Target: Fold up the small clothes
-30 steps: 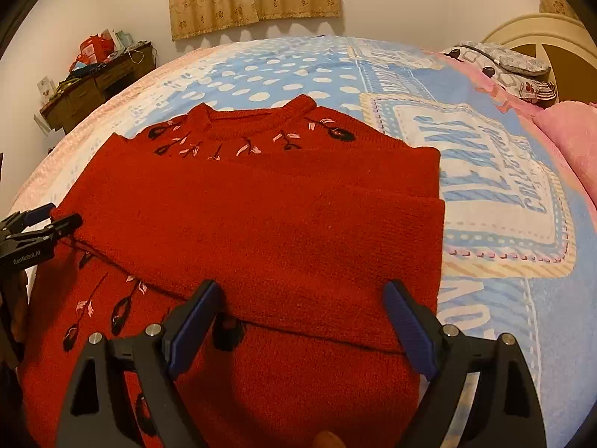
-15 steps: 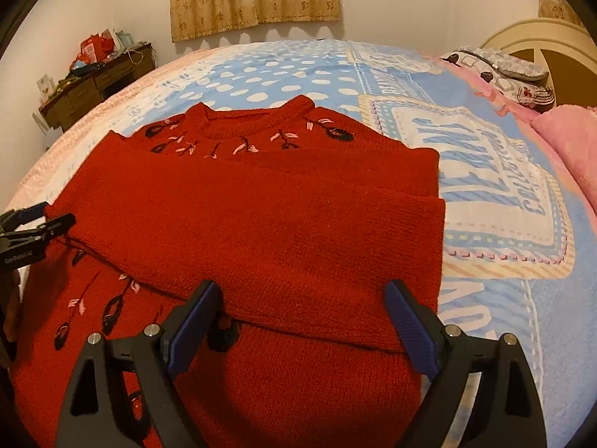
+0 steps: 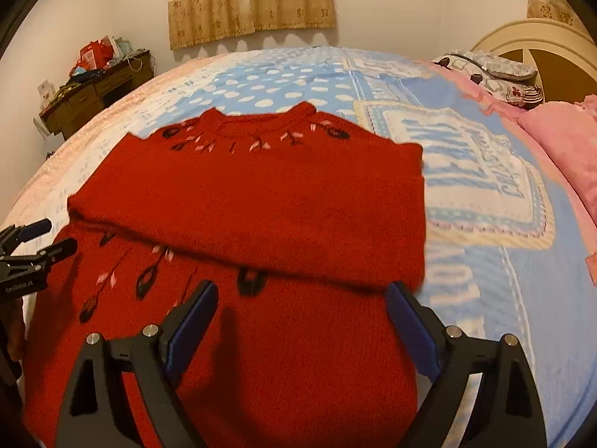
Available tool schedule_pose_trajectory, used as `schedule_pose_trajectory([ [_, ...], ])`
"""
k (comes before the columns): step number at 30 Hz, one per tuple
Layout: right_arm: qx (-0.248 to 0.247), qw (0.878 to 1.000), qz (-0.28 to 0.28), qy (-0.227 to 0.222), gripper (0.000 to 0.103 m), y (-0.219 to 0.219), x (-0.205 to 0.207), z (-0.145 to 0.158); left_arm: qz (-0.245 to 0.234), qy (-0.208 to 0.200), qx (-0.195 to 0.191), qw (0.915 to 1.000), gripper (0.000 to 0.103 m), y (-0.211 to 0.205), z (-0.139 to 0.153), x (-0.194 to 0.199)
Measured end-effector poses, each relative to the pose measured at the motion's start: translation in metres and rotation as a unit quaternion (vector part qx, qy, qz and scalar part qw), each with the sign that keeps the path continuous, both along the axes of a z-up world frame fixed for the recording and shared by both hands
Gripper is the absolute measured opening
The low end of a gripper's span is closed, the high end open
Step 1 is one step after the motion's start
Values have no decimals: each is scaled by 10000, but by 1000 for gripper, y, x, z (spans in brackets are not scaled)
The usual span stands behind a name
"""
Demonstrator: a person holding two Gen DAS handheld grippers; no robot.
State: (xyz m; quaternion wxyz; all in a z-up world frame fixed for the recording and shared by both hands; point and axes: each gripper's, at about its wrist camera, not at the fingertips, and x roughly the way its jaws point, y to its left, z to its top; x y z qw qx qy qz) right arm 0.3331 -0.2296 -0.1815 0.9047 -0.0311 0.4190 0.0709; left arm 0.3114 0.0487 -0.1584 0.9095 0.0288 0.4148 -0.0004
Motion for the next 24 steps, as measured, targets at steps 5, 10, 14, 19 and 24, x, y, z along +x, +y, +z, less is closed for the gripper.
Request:
schedule_pose_trajectory([
  [5,-60,10000,7,70,92,-1,-23,-2,-95,-29,-100,9999,91,-5,4,-21],
  [10,-97,9999,84,114,92,0,-50,-4,-182,65,-198,9996,91,-9,2,-42],
  [14,-149,9996,179,131,92,2,-71,-6,-201,122,-256,9994,91,-10,-1,-60],
  [19,-284,9991,259,171,92,4,-96,-9,-203,163,-333,9991,91,-11,-3,-79],
  [24,-322,9990,268,175,92,5,-118,-10,-206,251,-469,9984,91,-12,-7,-98],
])
